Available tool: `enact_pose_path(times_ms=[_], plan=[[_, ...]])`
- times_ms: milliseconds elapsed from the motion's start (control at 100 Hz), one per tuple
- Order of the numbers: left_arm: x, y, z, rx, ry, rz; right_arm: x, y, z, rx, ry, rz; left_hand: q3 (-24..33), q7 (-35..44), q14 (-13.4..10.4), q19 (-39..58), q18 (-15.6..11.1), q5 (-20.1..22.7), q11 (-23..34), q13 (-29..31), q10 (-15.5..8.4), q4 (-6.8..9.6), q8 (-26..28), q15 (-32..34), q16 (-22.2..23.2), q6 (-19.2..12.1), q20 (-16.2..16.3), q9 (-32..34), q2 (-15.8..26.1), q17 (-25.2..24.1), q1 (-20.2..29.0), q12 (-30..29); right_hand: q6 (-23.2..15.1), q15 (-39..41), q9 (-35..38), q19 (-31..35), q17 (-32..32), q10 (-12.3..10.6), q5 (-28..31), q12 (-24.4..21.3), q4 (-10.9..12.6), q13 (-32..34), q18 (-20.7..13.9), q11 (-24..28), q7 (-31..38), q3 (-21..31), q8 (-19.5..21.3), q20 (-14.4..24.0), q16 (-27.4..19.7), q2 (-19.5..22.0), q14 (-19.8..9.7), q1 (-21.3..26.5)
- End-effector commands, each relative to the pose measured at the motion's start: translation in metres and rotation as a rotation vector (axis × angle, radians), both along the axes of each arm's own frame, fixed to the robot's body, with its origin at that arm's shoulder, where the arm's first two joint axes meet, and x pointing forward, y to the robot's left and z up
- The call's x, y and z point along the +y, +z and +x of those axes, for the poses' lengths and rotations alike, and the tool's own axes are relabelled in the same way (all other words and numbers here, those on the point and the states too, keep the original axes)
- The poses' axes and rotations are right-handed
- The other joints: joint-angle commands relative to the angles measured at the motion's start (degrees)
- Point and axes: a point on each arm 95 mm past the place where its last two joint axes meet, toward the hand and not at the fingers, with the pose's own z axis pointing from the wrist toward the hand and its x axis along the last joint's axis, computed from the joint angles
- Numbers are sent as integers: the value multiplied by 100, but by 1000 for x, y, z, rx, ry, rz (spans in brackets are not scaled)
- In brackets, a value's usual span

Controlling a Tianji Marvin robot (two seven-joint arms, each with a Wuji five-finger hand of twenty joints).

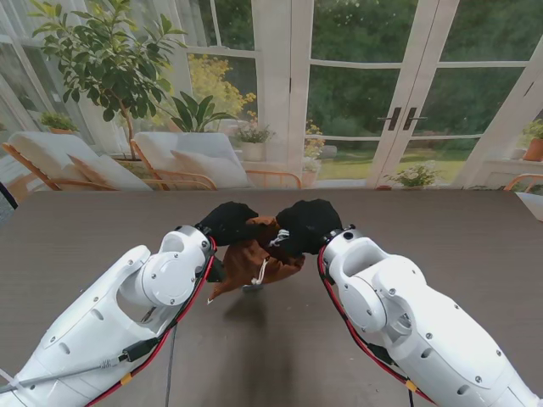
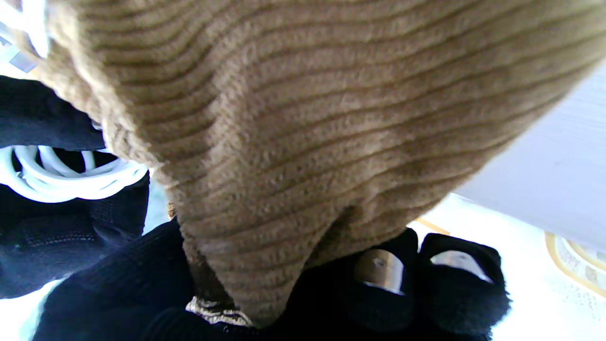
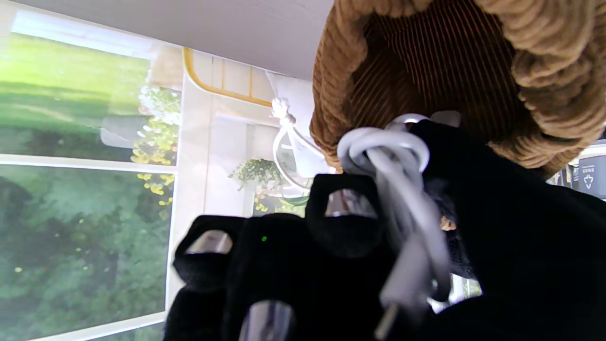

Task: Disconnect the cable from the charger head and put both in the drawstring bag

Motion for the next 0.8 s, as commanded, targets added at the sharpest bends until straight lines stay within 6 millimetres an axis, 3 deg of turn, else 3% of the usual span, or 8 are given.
enact_pose_path(times_ms=[0, 110, 280, 350, 510, 540, 790], plan=[[-6, 1, 0, 20, -14, -13, 2, 0, -4, 10, 2, -14, 209, -159, -461, 900, 116, 154, -17, 321, -131, -86, -52, 285, -31, 577, 24, 248, 7, 245, 96, -17, -93, 299, 410, 1272, 3180, 535, -265, -76, -10, 70, -688, 118, 17, 141, -279, 46, 41, 207, -1193, 400], [-8, 0, 1, 27, -16, -17, 2, 0, -5, 16, -6, -29, 225, -162, -456, 905, 134, 154, -40, 322, -129, -98, -56, 285, -36, 576, 14, 265, -12, 251, 105, -22, 156, 268, 410, 1223, 3178, 478, -483, -135, -137, 75, -754, -46, -15, 12, -486, 13, 17, 126, -1278, 308], [-10, -1, 3, 41, -16, -34, 3, -1, -6, 22, -17, -37, 229, -187, -440, 905, 149, 167, -55, 322, -118, -109, -70, 287, -41, 594, 5, 273, -10, 251, 117, -20, 390, 228, 406, 1173, 3176, 443, -670, -211, -67, 80, -842, -299, -88, -11, -677, -20, -29, 31, -1393, -186], [-11, -1, 3, 48, -18, -45, 3, -1, -6, 20, -24, -42, 225, -208, -425, 904, 157, 185, -59, 321, -101, -113, -79, 288, -43, 609, 2, 271, 3, 249, 131, -16, 477, 211, 412, 1137, 3173, 440, -652, -232, 220, 82, -873, -480, -346, -272, -519, -39, -74, 208, -1448, -512], [-13, -2, 3, 62, -27, -59, 2, -1, -7, 15, -42, -47, 204, -213, -429, 905, 161, 188, -63, 321, -91, -114, -74, 289, -46, 609, -2, 266, 29, 249, 165, -7, 583, 199, 405, 1087, 3167, 424, -612, -254, 418, 83, -896, -642, -599, -461, -299, -60, -108, 300, -1471, -860], [-13, -3, 4, 66, -28, -63, 2, -1, -7, 16, -43, -49, 193, -214, -418, 905, 162, 189, -65, 319, -72, -119, -72, 287, -47, 609, -3, 255, 37, 249, 182, -2, 595, 178, 407, 1072, 3165, 413, -589, -242, 566, 83, -905, -686, -771, -546, -24, -67, -121, 364, -1481, -944], [-11, -5, 4, 97, -33, -117, 0, 1, -5, 6, -58, -52, 15, -298, -332, 846, 157, 199, -63, 269, 41, -161, 18, 291, -6, 690, -7, 211, 149, 158, 372, 73, 604, 103, 407, 1010, 3156, 434, -609, -295, 590, 85, -902, -887, -1021, -721, 183, -93, -158, 658, -1485, -1066]])
